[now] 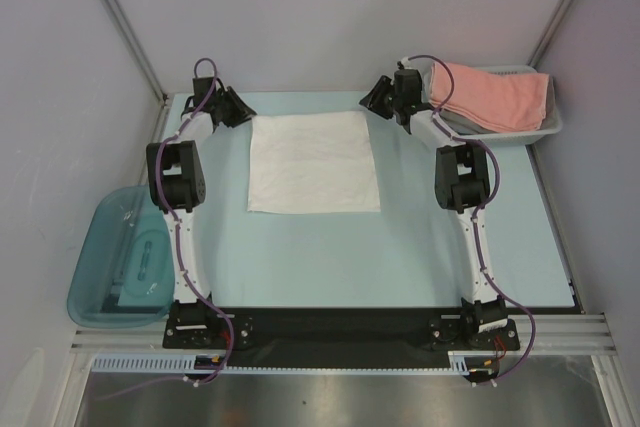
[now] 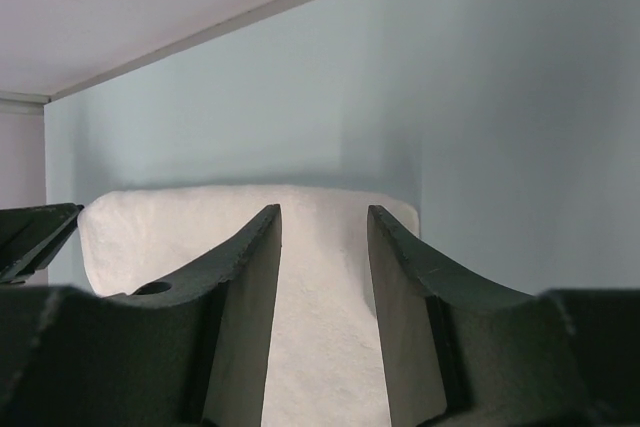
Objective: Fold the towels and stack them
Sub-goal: Fold the towel
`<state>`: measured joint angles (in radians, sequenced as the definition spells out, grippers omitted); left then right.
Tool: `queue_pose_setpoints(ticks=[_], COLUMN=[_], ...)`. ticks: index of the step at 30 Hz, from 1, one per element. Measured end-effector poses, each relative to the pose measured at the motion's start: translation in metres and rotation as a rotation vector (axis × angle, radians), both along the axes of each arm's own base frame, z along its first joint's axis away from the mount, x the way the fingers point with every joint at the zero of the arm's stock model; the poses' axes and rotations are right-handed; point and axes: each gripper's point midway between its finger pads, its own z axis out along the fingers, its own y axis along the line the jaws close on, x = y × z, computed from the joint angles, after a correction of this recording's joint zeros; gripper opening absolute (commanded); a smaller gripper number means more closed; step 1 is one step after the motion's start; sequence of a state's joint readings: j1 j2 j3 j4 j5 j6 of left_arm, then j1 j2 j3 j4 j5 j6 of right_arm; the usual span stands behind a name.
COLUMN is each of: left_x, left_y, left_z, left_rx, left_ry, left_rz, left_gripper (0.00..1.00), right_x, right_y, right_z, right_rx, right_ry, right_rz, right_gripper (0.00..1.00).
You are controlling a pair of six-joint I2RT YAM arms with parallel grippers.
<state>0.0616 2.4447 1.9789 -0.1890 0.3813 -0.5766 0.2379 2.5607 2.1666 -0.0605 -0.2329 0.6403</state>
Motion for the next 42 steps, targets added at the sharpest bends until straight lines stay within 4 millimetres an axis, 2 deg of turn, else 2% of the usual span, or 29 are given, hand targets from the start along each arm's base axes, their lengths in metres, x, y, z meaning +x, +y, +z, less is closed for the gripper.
queue_pose_setpoints(ticks=[24,32,36,40,42], left_x=[0.0,0.0,-0.001,-0.001,-0.001], left_y=[0.0,0.0,-0.001,-0.002,-0.003], left_z=[-0.004,-0.004,-0.004,-0.006,-0.007], left_rx=[-0.001,-0.003,-0.006,-0.015,-0.018], left_ry=[0.008,0.008,0.008,0.013,0.016], left_rz=[0.0,0.001,-0.001,-0.005,-0.006], left_gripper=[0.33,0.33,0.33,0.32,0.31], right_x=[-0.006,-0.007,-0.008,-0.008,-0.008], right_y=[0.0,0.001,0.003,0.006,0.008], right_z=[-0.01,-0.028,-0.031,-0.029,-0.027], right_rx=[-0.001,0.002,0.01,0.019,0.025], right_ry=[0.05,0.082,0.09,0.089,0.087], right_rz=[-0.012,-0.016,-0.017,-0.014,-0.011], right_gripper=[0.45,0.45,0.45,0.41,0.36])
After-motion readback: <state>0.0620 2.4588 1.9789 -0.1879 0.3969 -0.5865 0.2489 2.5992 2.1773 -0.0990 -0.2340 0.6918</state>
